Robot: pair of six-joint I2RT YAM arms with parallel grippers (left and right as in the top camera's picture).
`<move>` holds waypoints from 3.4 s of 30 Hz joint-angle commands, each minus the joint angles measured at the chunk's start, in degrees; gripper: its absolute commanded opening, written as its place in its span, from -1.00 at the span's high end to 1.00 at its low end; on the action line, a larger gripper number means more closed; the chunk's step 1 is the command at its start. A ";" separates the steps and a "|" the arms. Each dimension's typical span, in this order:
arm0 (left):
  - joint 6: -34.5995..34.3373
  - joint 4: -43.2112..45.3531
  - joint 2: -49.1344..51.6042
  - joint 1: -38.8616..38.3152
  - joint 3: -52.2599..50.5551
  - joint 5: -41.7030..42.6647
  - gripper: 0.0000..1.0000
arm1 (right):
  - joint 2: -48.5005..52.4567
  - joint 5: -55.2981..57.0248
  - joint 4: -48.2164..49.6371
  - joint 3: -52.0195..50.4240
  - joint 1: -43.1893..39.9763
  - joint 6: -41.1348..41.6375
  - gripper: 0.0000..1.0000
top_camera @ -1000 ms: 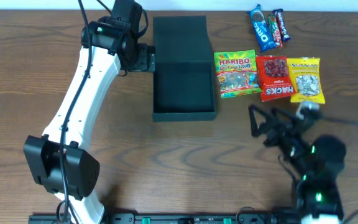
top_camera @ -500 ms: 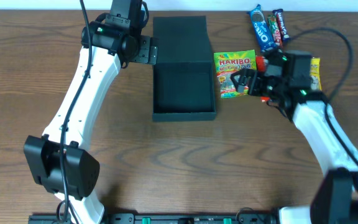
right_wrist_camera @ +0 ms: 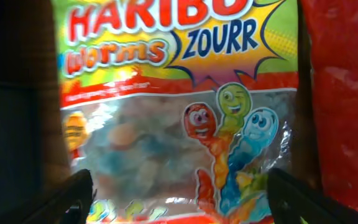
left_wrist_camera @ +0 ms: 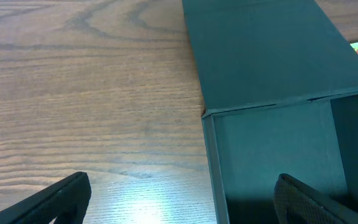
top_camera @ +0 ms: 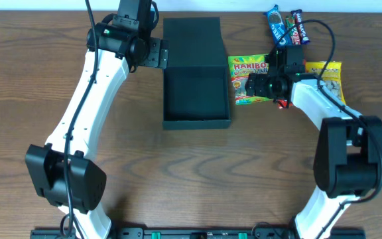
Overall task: Pack container
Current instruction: 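Grasp the Haribo bag with the right gripper and lift, then lower the Haribo bag into the box and release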
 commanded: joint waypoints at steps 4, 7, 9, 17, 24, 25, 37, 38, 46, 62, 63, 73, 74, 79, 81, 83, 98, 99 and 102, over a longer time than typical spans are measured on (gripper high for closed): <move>1.05 0.00 0.35 0.31 0.02 0.02 -0.90 | 4.11 1.51 0.59 1.20 0.48 -1.25 0.16; 1.05 0.00 0.35 0.31 0.02 0.02 -0.90 | 4.37 1.49 0.59 1.20 0.50 -1.36 0.63; 1.05 0.02 0.35 0.31 0.02 0.02 -0.90 | 4.37 1.46 0.57 1.20 0.50 -1.36 0.92; 1.49 0.04 0.33 0.59 0.04 0.00 -0.90 | 3.48 -8.09 0.00 1.62 0.44 -1.29 0.98; 1.44 0.02 0.17 2.67 0.92 0.04 -0.90 | -2.29 -12.07 -2.03 4.11 -0.15 4.94 0.97; 1.44 0.02 0.15 3.13 1.27 0.04 -0.91 | -3.74 -10.40 -2.97 4.66 -0.15 5.31 0.97; 1.42 0.07 -0.17 7.72 4.37 0.02 -0.90 | -22.29 -4.83 -7.65 7.96 1.97 5.84 0.97; 1.42 0.07 -0.22 8.20 4.37 0.02 -0.91 | -23.69 -4.85 -7.65 7.96 2.78 6.43 0.97; 1.38 0.15 -0.48 11.21 4.39 0.04 -0.90 | -24.90 -6.93 -9.46 7.93 13.31 14.12 0.97; 1.42 1.11 -0.48 11.67 4.39 0.02 -0.90 | -8.50 -5.18 -5.27 7.93 27.08 32.50 0.98; 1.42 1.11 -0.48 11.67 4.39 0.02 -0.91 | -8.11 -5.16 -5.42 7.93 27.08 33.20 0.97; 1.40 1.18 -0.48 11.67 4.39 0.04 -0.90 | -7.26 3.30 -9.07 7.93 28.72 35.74 0.97; 1.40 1.18 -0.48 11.67 4.39 0.04 -0.91 | -7.17 4.26 -9.09 7.93 29.03 35.71 0.97; 1.42 1.33 -0.48 11.67 4.39 0.04 -0.90 | -6.43 4.72 -8.90 7.93 30.10 35.30 0.35; 1.40 1.33 -0.48 11.67 4.39 0.04 -0.90 | -6.64 4.35 -8.81 7.93 30.16 34.60 -0.43; 1.40 1.36 -0.48 11.67 4.39 0.04 -0.90 | -6.99 3.89 -8.81 7.96 29.99 34.34 -0.59; 1.42 1.33 -0.48 11.65 4.39 0.24 -0.90 | -19.85 13.84 -1.38 8.00 12.98 8.28 -0.74; 1.40 1.33 -0.48 11.63 4.37 0.24 -0.90 | -19.54 13.86 -0.42 8.00 11.43 5.35 -0.95; 1.38 1.29 -0.48 11.58 4.39 0.26 -0.90 | -19.02 13.86 0.79 8.00 8.33 2.73 -0.99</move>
